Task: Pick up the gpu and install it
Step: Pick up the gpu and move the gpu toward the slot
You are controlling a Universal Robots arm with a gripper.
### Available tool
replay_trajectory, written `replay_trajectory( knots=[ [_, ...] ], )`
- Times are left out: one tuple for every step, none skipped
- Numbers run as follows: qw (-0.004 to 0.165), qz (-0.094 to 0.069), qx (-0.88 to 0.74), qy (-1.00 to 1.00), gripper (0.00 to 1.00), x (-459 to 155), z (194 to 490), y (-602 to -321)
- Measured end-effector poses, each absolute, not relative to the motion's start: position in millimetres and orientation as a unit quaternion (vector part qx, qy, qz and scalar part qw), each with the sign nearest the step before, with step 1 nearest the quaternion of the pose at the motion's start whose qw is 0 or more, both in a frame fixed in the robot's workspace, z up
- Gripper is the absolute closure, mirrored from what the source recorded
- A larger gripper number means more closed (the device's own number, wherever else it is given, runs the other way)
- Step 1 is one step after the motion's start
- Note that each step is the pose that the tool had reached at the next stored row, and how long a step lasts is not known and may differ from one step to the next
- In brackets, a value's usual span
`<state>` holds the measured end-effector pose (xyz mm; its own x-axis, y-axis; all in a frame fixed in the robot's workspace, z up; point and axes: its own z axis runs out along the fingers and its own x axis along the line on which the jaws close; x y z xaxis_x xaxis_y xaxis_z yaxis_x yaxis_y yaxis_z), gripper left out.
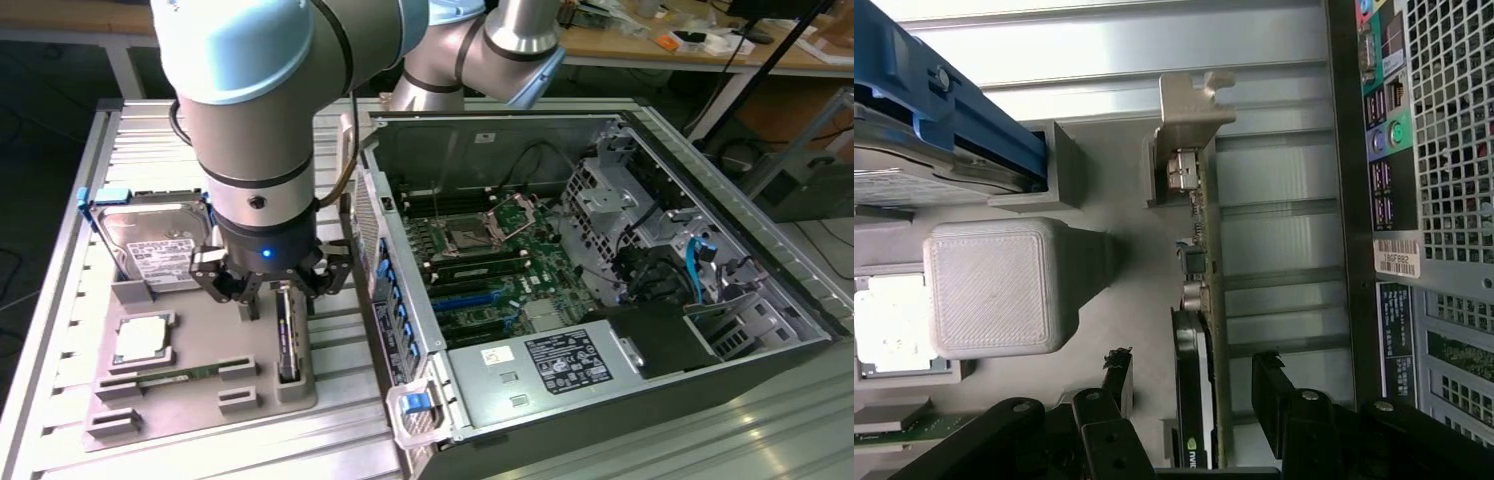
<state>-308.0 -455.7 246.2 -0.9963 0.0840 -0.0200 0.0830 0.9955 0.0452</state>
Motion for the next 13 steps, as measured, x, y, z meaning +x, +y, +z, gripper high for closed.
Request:
replay_trajectory(
  knots=[
    [0.011,0.022,0.042,0.999,0.40,-308.1,245.7,-455.7],
    [0.011,0.022,0.042,0.999,0.40,-308.1,245.5,-455.7],
    [0.011,0.022,0.042,0.999,0.40,-308.1,245.5,-455.7],
    [0.011,0.022,0.042,0.999,0.40,-308.1,245.5,-455.7],
    [0.011,0.022,0.042,0.999,0.40,-308.1,245.4,-455.7],
    [0.011,0.022,0.042,0.999,0.40,-308.1,245.3,-455.7],
    [0.011,0.022,0.042,0.999,0.40,-308.1,245.3,-455.7],
    [0.011,0.022,0.042,0.999,0.40,-308.1,245.3,-455.7],
    [0.011,0.022,0.042,0.999,0.40,-308.1,245.3,-455.7],
    [0.011,0.022,0.042,0.999,0.40,-308.1,245.3,-455.7],
    [0.011,0.022,0.042,0.999,0.40,-308.1,245.3,-455.7],
    [0.011,0.022,0.042,0.999,0.40,-308.1,245.3,-455.7],
    [0.011,0.022,0.042,0.999,0.40,-308.1,245.3,-455.7]
  ],
)
